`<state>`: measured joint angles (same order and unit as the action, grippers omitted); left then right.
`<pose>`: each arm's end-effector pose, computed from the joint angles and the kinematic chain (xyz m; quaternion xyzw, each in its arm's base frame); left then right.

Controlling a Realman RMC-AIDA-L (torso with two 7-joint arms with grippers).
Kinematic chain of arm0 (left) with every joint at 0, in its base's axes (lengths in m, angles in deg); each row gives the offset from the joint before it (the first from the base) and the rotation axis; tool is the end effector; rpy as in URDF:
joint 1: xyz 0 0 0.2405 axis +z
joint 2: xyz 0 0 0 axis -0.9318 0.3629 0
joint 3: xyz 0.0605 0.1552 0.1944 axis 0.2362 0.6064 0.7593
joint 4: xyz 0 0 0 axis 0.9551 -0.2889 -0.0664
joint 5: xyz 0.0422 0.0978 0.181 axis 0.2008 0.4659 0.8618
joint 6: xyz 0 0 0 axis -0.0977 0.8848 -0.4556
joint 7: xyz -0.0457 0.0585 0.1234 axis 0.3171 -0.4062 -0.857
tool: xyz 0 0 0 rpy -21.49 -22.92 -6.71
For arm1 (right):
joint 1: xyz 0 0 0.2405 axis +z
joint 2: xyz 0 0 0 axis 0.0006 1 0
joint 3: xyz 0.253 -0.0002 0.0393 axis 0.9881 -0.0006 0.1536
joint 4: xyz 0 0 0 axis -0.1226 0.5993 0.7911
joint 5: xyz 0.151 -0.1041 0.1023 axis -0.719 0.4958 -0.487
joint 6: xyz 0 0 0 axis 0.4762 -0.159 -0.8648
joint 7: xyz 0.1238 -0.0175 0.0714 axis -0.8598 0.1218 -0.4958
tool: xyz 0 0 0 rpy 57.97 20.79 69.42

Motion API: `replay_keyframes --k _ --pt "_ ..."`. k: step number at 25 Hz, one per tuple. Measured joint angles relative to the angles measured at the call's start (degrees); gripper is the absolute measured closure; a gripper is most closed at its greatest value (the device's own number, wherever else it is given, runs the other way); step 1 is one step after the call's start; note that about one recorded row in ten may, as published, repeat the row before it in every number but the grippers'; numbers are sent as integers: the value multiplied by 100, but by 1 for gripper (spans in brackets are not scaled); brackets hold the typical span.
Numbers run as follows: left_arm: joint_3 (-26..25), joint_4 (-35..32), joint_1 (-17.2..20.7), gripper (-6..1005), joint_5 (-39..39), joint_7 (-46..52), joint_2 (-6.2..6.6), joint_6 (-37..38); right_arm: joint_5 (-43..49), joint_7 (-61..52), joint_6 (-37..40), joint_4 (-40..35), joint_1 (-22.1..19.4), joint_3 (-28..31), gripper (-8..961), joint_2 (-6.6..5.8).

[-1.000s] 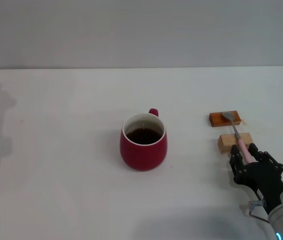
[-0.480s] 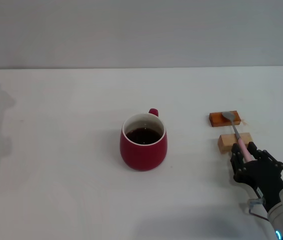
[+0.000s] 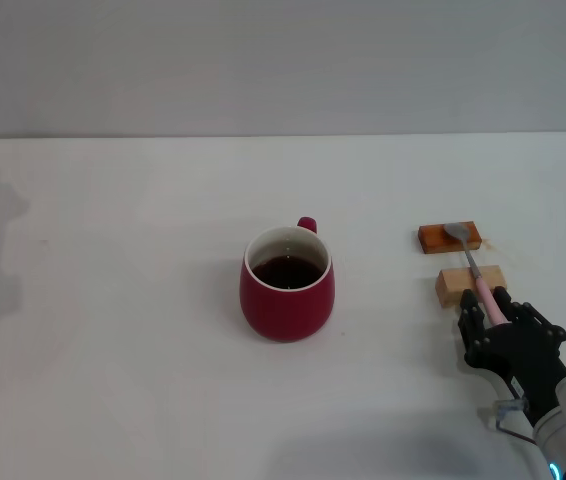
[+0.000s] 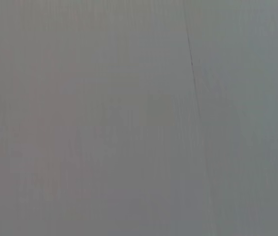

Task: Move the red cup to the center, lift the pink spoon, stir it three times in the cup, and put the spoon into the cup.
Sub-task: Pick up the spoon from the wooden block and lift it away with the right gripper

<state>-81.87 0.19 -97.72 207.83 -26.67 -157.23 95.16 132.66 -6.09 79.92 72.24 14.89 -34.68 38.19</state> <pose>-0.3389 0.3699 0.0612 -0.5816 -0.1888 -0.2520 0.7500 0.3023 0.2553 -0.1112 -0.7321 0.3404 0.2397 0.5391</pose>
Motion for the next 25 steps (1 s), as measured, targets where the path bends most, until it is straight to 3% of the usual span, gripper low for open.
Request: replay_keyframes --k 21,25 --pt "0 0 17 1000 0 0 0 9 0 48 10 0 23 21 602 0" --pt "0 0 18 1000 0 0 4 26 0 48 5 0 26 21 645 0"
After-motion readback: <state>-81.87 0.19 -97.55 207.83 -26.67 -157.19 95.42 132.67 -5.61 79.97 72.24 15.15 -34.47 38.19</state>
